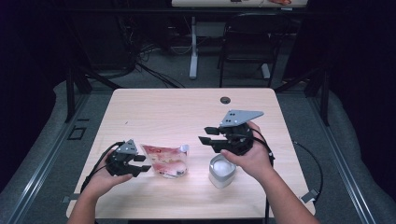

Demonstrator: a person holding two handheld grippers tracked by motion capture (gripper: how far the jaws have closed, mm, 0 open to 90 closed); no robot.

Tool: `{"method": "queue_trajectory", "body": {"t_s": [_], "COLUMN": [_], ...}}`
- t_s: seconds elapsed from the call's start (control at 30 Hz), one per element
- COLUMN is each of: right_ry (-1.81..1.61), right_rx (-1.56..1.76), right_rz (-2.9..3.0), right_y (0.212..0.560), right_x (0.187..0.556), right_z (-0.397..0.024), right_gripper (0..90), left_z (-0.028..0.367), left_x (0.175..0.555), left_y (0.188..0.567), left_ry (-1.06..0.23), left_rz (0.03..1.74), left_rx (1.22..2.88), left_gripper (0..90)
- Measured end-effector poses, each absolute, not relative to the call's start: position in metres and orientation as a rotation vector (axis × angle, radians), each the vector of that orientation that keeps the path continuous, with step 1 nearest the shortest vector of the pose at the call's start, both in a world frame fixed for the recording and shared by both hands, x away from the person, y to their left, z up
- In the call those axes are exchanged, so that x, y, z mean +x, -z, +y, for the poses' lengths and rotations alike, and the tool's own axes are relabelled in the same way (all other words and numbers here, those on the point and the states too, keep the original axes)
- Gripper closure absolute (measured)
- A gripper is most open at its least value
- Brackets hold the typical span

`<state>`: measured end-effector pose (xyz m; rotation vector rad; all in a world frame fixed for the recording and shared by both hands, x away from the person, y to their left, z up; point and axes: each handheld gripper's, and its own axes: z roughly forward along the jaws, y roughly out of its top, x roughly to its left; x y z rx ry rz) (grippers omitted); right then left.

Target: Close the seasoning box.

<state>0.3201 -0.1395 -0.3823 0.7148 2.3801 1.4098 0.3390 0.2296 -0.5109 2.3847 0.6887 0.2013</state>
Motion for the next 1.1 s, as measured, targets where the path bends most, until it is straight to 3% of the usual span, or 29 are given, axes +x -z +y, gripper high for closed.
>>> {"method": "queue_trajectory", "body": {"t_s": [0.73,1.1], "right_ry": [-1.371,-1.308], "right_rx": [0.951,1.051], "right_rz": [2.191,2.097], "right_y": [0.396,0.419], "right_x": [0.316,0.311], "right_z": [-0.222,-0.252], "right_gripper": [67.9,87.1], "left_z": [0.239,0.24], "left_x": [0.335,0.337], "left_y": [0.509,0.51], "left_ry": [-0.225,-0.225], "left_rz": [0.703,0.719], "left_rx": [2.369,2.363], "left_gripper": [53.8,53.5]}}
